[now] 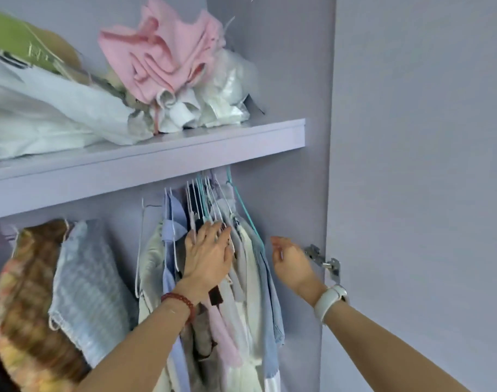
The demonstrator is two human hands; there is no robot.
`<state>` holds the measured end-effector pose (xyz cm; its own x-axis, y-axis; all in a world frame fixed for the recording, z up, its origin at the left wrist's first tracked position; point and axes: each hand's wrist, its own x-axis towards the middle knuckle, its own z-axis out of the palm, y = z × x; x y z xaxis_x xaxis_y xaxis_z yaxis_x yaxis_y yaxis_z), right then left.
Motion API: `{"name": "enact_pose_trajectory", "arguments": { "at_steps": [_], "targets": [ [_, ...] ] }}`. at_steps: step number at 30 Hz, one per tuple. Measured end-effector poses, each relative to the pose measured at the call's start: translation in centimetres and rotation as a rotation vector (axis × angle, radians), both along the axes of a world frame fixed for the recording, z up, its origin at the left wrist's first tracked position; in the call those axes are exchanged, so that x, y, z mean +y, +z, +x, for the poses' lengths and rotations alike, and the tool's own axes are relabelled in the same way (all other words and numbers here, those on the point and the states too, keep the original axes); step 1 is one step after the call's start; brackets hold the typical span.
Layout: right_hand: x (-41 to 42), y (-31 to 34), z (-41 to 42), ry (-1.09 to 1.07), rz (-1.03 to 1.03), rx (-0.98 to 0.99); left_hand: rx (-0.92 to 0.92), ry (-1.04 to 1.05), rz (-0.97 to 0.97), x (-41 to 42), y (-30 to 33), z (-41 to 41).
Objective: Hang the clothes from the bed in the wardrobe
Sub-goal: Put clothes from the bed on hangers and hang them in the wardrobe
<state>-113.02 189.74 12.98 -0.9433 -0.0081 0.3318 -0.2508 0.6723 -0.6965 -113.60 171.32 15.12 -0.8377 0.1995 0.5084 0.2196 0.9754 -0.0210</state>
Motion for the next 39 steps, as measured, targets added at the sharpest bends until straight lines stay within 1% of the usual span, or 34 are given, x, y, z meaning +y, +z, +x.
{"name": "enact_pose_trajectory", "arguments": {
  "at_steps": [3, 6, 8, 10, 12, 17, 20, 23, 27, 31, 35, 39],
  "targets": [
    [-0.9, 0.9, -4.9, 0.056, -0.176, -0.082, -0.088, 0.07, -0.031, 0.6, -0.6, -3.6],
    [-2.0, 1.3, -8.5, 0.084, -0.356, -0.169, -0.15, 0.088, -0.042, 0.8, -2.2, -5.5],
    [-2.5, 1.4, -10.0, 0.146, -0.466, -0.248, -0.124, 0.08, -0.069, 0.9, -3.2, -6.0],
    [-2.8, 1.6, -11.3, 0.183, -0.554, -0.338, -0.055, 0.054, -0.048, 1.2, -3.6, -5.9],
    [-2.9, 1.9, -12.4, 0.167, -0.556, -0.356, 0.019, 0.042, -0.026, 1.4, -3.7, -6.0],
    [-3.5, 2.6, -14.8, 0.107, -0.445, -0.339, 0.067, 0.062, -0.029, 1.0, -4.5, -6.0],
    [-4.5, 2.9, -15.6, 0.036, -0.492, -0.349, 0.099, 0.051, -0.011, 0.6, -4.7, -6.0],
    [-4.7, 2.8, -15.8, -0.135, -0.527, -0.215, 0.139, 0.044, -0.029, 0.1, -5.1, -6.1],
    [-4.1, 3.6, -16.3, -0.234, -0.603, -0.101, 0.196, 0.028, -0.045, -0.7, -5.3, -6.3],
    [-3.4, 3.8, -16.2, -0.22, -0.61, -0.034, 0.211, 0.035, -0.062, -1.2, -5.6, -6.4],
    [-2.6, 3.4, -15.7, -0.187, -0.612, -0.041, 0.227, 0.029, -0.051, -1.2, -5.8, -6.6],
    [-2.7, 4.0, -16.1, -0.223, -0.636, -0.026, 0.229, 0.014, -0.031, -1.4, -5.9, -6.7]
  ]
}}
